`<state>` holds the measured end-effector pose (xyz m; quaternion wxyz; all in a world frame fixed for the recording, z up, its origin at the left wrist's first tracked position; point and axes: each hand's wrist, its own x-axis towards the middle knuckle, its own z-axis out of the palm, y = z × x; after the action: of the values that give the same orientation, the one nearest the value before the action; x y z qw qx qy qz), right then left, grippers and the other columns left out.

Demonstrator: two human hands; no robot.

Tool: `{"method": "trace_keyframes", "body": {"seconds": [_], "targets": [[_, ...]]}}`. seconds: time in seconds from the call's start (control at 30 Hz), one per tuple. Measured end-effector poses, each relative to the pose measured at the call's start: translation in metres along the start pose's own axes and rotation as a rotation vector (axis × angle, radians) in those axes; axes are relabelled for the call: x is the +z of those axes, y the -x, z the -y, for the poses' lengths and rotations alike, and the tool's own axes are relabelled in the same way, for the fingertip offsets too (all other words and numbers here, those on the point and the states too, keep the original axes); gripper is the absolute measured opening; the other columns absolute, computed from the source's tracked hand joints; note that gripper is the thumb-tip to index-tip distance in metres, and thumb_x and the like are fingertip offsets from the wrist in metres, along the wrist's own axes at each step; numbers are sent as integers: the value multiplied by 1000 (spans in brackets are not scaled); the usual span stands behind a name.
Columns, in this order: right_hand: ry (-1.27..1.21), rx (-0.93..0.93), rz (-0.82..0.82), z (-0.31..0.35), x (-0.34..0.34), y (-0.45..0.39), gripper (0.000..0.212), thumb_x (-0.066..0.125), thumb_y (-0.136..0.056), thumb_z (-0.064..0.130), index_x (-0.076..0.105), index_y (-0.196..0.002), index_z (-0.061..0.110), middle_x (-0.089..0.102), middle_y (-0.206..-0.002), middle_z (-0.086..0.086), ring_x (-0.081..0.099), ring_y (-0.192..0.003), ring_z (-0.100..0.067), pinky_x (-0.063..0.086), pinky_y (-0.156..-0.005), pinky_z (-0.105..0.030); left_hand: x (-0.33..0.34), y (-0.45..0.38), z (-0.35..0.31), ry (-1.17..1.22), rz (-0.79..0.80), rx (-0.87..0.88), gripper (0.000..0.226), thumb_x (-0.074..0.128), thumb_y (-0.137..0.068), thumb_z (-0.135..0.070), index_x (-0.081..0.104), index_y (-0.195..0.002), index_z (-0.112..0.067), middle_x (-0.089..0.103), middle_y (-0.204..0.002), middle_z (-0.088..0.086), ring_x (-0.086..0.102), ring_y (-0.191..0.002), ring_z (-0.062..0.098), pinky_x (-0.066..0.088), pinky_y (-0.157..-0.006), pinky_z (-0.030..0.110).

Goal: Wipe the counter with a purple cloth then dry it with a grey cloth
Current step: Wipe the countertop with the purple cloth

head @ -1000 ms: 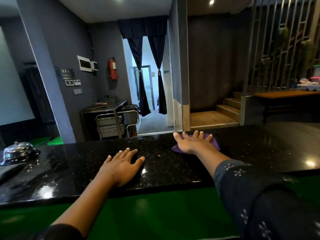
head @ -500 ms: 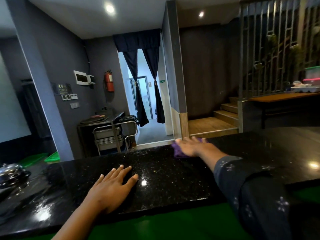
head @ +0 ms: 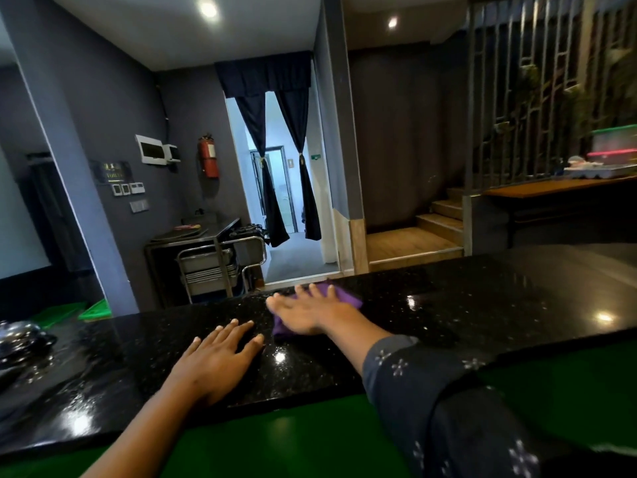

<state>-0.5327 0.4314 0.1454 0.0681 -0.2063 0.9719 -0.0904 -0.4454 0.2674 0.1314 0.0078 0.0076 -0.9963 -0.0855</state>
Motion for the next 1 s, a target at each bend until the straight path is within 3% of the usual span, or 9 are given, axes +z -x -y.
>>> {"method": "trace_keyframes", "body": {"seconds": [0.17, 0.37, 0.5, 0.6, 0.77, 0.83, 0.93, 1.0], "targets": [[-17, -56, 8, -43, 1, 37, 59, -3, -93, 64, 3, -149, 47, -6, -162, 3, -7, -149, -24, -9, -115, -57, 1, -2, 4, -12, 4, 13, 57, 18, -96, -56, 12, -149, -37, 5, -160, -5, 4, -147, 14, 1, -119, 42], [-38, 248, -64, -115, -19, 36, 56, -1, -95, 62, 5, -149, 48, -4, -163, 3, -6, -149, -25, -8, -115, -57, 3, -5, 0, -13, -31, -8, 57, 20, -96, -57, 17, -149, -37, 9, -160, -7, 7, -147, 14, 3, -118, 42], [-11, 342, -88, -80, -15, 39, 65, 2, -92, 68, 6, -152, 42, -4, -163, -8, -6, -148, -35, -8, -113, -62, 3, -7, 0, -4, -35, -16, 57, 20, -95, -58, 17, -148, -38, 9, -160, -6, 8, -147, 15, 3, -118, 43], [-17, 203, -61, -43, -1, 59, 67, 1, -90, 70, 3, -152, 43, -6, -163, -7, -9, -148, -34, -9, -113, -62, 3, -7, 1, -11, -22, -10, 59, 19, -95, -59, 16, -149, -37, 9, -160, -5, 8, -147, 16, 3, -118, 45], [0, -3, 1, -26, 15, 116, 66, -7, -83, 73, -1, -146, 55, -7, -162, 8, -10, -149, -19, -10, -116, -55, 2, -4, 3, 14, -18, -10, 60, 19, -96, -57, 15, -150, -32, 8, -160, -2, 6, -147, 17, 0, -117, 44], [14, 18, 10, -34, 12, 124, 56, -4, -91, 64, -1, -146, 54, -6, -162, 11, -8, -149, -16, -7, -118, -51, -1, 1, 1, 90, -61, 9, 60, 23, -97, -53, 19, -150, -26, 15, -159, 2, 12, -147, 19, 3, -118, 44], [42, 128, -7, -43, 5, 113, 48, 4, -101, 49, -3, -148, 50, -7, -163, 8, -5, -149, -21, -3, -117, -53, -17, 14, 15, 413, -182, -1, 57, 35, -98, -46, 25, -148, -20, 35, -151, 10, 32, -139, 26, 20, -117, 44], [34, 211, -25, -41, 3, 103, 49, 3, -100, 52, -1, -149, 49, -7, -163, 5, -4, -149, -23, -3, -116, -56, -37, 24, 46, 349, -240, -21, 58, 38, -96, -48, 27, -147, -21, 39, -148, 11, 39, -135, 27, 27, -113, 47]]}}
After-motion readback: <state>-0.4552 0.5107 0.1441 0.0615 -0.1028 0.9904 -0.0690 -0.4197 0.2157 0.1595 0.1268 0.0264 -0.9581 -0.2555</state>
